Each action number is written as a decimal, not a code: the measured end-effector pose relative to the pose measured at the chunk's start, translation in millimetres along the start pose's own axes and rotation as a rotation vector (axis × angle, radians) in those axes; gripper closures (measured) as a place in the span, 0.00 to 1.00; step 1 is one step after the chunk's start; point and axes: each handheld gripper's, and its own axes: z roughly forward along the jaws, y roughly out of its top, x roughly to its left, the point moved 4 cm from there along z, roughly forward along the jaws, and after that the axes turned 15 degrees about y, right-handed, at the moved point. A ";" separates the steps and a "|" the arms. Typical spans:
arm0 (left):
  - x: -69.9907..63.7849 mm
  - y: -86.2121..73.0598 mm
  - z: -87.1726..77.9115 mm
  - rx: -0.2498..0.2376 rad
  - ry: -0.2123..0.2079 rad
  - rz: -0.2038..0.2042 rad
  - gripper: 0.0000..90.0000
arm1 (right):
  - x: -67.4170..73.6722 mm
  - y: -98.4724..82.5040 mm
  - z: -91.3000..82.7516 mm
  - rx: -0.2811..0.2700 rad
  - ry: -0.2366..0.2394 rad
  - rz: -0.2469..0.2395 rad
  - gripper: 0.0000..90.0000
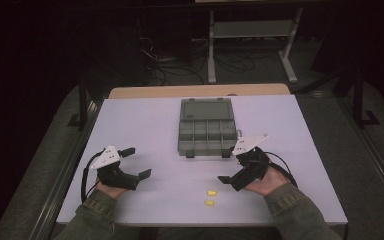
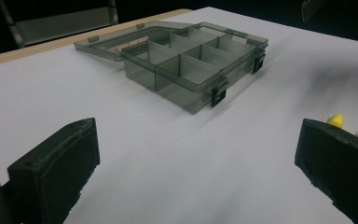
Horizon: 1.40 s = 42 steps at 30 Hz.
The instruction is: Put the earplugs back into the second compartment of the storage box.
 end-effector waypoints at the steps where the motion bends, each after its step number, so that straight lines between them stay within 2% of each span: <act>1: 0.0 0.0 0.1 0.000 -0.001 0.000 0.00 | 0.5 0.4 2.4 0.008 0.007 -0.001 0.00; 5: -0.6 -0.2 0.3 0.001 -0.005 0.000 0.00 | 2.3 1.4 12.1 0.041 0.033 -0.019 0.00; 22: -1.2 -0.4 0.6 0.005 -0.011 0.007 0.00 | 7.2 0.9 43.2 0.146 0.136 -0.026 0.00; 26: -2.0 -0.7 0.9 0.008 -0.016 0.008 0.00 | 9.2 -2.3 54.8 0.209 0.153 -0.029 0.01; 27: -2.1 -0.7 1.0 0.008 -0.017 0.007 0.00 | 9.8 -2.8 56.3 0.226 0.163 -0.022 0.08; 28: -2.2 -0.8 1.1 0.008 -0.017 0.007 0.00 | 9.8 -2.8 56.3 0.226 0.163 -0.022 0.08; 29: -2.1 -0.8 1.1 0.009 -0.016 0.008 0.00 | 12.1 -2.5 56.9 0.241 0.201 -0.011 0.21; 30: -2.0 -0.7 1.1 0.008 -0.016 0.007 0.00 | 12.1 -2.5 56.9 0.241 0.201 -0.011 0.21; 31: -1.9 -0.7 1.1 0.008 -0.016 0.005 0.00 | 13.2 -2.5 57.3 0.249 0.199 -0.010 0.29; 32: -1.9 -0.7 1.1 0.008 -0.016 0.005 0.00 | 13.2 -2.5 57.3 0.249 0.199 -0.010 0.29; 33: -1.9 -0.7 1.1 0.008 -0.016 0.006 0.00 | 14.7 -3.5 58.4 0.265 0.219 -0.006 0.35; 35: -2.1 -0.7 1.0 0.008 -0.017 0.008 0.00 | 15.0 -4.0 59.1 0.273 0.218 -0.005 0.37; 37: -2.1 -0.7 1.1 0.008 -0.017 0.009 0.00 | 16.2 -6.5 62.2 0.307 0.224 0.001 0.43; 42: -2.1 -0.8 1.2 0.009 -0.019 0.007 0.00 | 16.7 -7.9 64.4 0.326 0.221 0.001 0.51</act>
